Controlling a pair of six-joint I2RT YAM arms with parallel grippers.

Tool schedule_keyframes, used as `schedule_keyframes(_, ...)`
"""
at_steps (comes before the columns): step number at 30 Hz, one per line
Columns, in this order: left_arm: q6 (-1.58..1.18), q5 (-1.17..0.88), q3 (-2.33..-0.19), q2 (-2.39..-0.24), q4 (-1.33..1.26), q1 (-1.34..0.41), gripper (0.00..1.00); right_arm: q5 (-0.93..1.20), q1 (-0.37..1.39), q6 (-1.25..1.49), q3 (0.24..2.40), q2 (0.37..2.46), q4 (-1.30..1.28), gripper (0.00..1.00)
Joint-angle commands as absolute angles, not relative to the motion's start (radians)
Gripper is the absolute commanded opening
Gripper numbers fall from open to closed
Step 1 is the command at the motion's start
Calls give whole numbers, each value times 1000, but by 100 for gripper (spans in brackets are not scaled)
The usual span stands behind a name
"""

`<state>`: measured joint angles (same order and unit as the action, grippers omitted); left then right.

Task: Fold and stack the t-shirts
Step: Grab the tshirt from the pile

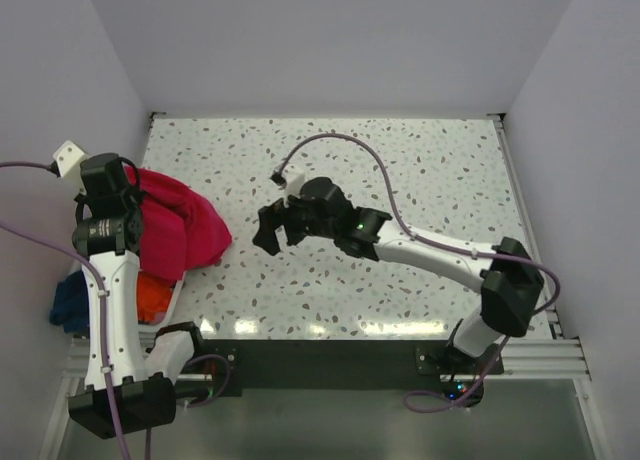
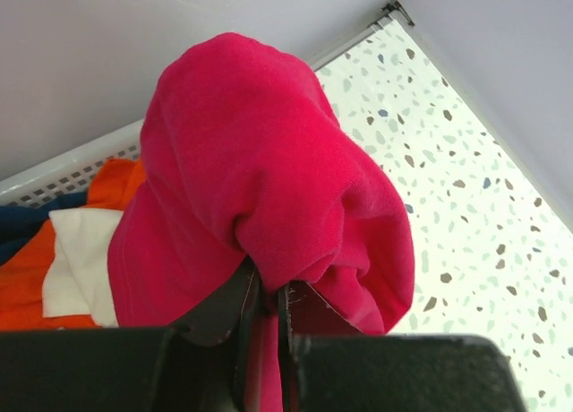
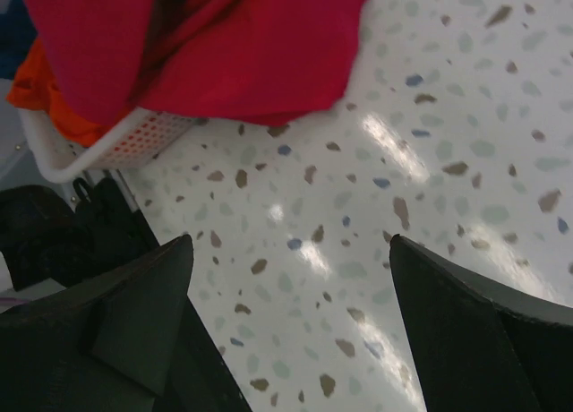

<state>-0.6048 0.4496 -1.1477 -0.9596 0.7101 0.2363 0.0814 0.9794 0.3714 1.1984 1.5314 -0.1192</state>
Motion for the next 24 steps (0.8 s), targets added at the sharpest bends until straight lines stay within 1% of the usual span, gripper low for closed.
schedule_keyframes(1,-580,356,-1155,-940,609,244,10,121,1031,331,1327,1681,113,93)
schedule_keyframes(3,-580,324,-1138,-939,600,244,10,123,1060,327,1406,1794,184,93)
schedule_keyframes(7,-580,298,-1128,-936,603,244,9,77,1111,279,1552,1931,242,92)
schedule_keyframes(10,-580,290,-1117,-936,603,244,9,40,1140,264,1617,2009,284,92)
schedule_keyframes(20,-587,267,-1123,-950,603,244,9,89,1151,337,1709,2121,328,89)
schedule_keyframes(24,-592,267,-1129,-942,614,244,9,121,1152,374,1772,2173,310,87)
